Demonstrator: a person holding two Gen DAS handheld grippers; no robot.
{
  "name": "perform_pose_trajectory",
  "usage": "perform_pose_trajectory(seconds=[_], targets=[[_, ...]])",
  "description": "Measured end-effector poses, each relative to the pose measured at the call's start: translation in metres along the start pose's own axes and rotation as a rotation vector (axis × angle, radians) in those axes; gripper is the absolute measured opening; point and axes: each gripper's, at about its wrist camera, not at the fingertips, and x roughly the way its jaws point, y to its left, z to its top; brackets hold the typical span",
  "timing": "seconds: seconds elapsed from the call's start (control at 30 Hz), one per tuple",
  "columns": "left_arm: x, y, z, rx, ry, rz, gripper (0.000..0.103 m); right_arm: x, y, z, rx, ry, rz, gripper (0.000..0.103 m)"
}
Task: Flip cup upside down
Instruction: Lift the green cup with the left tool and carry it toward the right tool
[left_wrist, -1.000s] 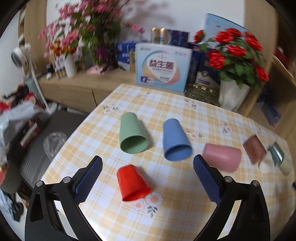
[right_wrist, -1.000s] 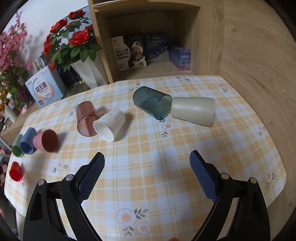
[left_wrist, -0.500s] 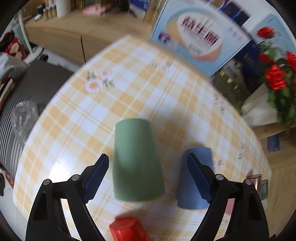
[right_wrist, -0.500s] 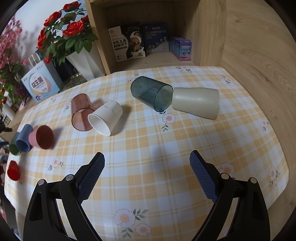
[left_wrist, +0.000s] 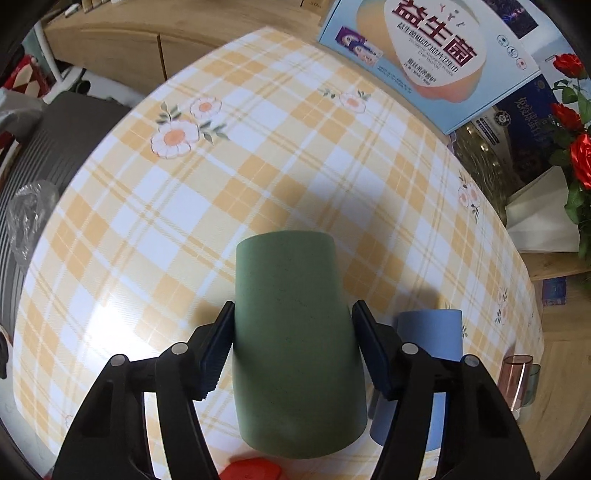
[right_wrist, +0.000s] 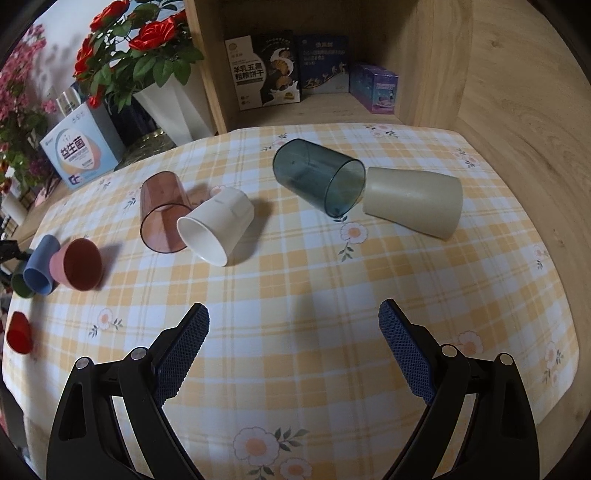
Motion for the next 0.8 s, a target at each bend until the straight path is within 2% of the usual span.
perform_pose_trajectory(seconds=[0.13,0.27,0.57,0.7,0.8], targets=[[0.007,-0.003,-0.002,0.009,0.021,-0.001,0.063,0.001,-0.001,0.0,0.005,0.001,-0.001,0.09],[-0.003,0.0,-0.007,0.003,-0.034,-0.051,0.063,-0.002,-0.003,0.0,0.011,-0.007,0.001,0.09],[-0.055,0.009,-0.018,-0.017,-0.134,-0.028,0.062,-0.011,-0.008,0.0,0.034,-0.036,0.026,0.09],[-0.088,-0.013,-0.042,0.039,-0.179,-0.028,0.062,-0.017,-0.007,-0.001,0.034,-0.052,0.046,0.09],[-0.106,-0.046,-0.077,0.123,-0.189,-0.059,0.062,-0.023,-0.011,0.0,0.045,-0.067,0.052,0.09]])
